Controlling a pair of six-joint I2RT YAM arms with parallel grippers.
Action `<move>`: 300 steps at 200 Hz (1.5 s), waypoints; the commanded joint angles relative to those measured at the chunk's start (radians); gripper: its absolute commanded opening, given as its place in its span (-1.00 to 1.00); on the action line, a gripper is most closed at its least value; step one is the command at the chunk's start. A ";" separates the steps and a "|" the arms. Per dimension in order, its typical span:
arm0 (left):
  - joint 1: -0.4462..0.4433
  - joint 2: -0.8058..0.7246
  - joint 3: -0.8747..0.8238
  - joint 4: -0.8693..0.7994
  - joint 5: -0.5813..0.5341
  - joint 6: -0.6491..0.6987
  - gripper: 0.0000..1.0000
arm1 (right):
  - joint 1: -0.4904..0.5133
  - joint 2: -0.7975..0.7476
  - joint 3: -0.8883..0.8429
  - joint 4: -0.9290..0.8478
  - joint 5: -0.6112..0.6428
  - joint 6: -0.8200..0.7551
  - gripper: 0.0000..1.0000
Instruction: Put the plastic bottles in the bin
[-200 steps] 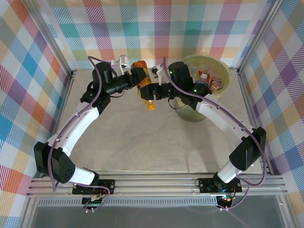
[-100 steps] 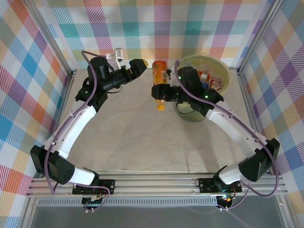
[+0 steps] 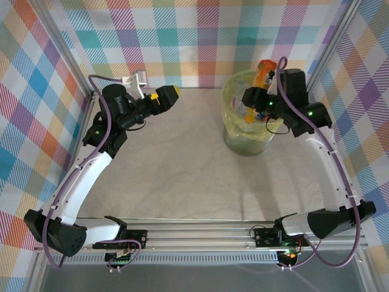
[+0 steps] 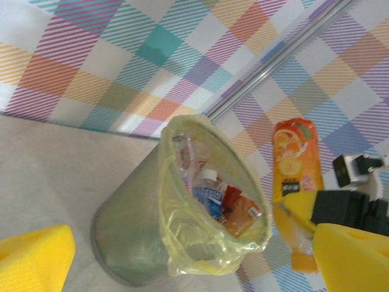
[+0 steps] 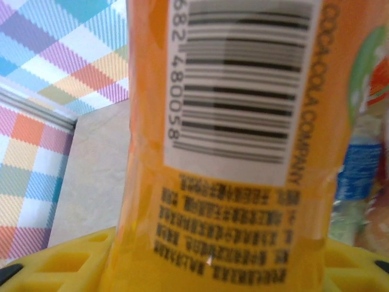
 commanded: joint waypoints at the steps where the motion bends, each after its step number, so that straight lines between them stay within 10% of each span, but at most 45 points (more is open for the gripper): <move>1: -0.008 -0.028 -0.038 -0.034 -0.044 0.041 1.00 | -0.041 0.075 0.109 -0.134 -0.099 -0.102 0.08; 75: -0.008 -0.037 -0.086 -0.064 -0.068 0.035 1.00 | -0.074 0.340 0.473 -0.408 0.035 -0.448 0.08; 180: -0.008 -0.042 -0.115 -0.065 -0.082 0.017 1.00 | -0.093 0.553 0.641 -0.541 0.143 -0.537 0.18; 300: -0.008 -0.025 -0.117 -0.063 -0.084 0.011 1.00 | -0.093 0.554 0.679 -0.568 0.182 -0.508 0.97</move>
